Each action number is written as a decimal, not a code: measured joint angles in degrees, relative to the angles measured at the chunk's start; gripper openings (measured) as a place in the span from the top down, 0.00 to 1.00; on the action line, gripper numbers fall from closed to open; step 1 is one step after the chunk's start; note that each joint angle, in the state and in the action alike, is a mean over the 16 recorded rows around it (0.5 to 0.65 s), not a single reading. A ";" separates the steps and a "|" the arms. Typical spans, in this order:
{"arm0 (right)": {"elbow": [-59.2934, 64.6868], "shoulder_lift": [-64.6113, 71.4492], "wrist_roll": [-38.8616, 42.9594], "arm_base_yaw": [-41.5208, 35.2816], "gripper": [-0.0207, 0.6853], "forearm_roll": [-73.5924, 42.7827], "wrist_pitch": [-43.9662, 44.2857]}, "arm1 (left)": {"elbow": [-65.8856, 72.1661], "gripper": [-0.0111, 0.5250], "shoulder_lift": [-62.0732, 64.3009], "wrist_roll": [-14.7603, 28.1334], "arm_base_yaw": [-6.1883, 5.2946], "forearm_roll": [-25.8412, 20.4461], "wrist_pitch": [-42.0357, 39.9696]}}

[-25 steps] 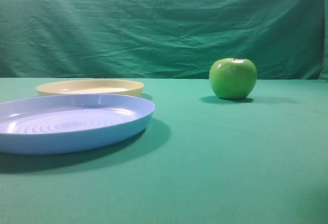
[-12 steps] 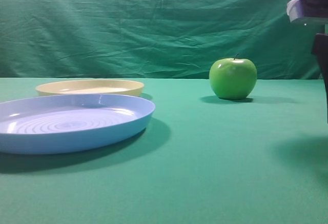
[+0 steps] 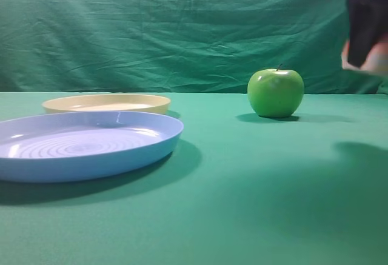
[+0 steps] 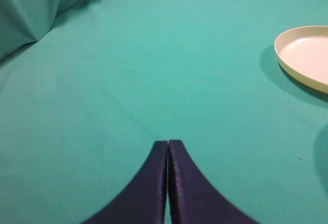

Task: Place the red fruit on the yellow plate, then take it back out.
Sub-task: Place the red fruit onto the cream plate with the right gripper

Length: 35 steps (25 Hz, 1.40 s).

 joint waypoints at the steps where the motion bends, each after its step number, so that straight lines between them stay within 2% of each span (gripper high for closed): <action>1: -2.34 1.09 -0.49 0.93 0.70 0.00 0.20 | 0.00 0.98 0.00 0.00 0.00 0.00 0.00; 14: -27.43 23.85 -6.14 11.47 0.70 3.06 -0.44 | 0.00 0.98 0.00 0.00 0.00 0.00 0.00; 25: -34.61 38.10 -14.51 14.44 0.68 11.02 -7.10 | 0.00 0.98 0.00 0.00 0.00 0.00 0.00; 28: -34.79 39.64 -17.43 14.53 0.61 13.41 -8.66 | 0.00 0.98 0.00 -0.01 0.00 0.00 0.00; 35: -35.05 40.88 -22.45 14.55 0.33 16.87 -10.03 | 0.00 0.98 0.00 -0.05 0.00 0.00 0.00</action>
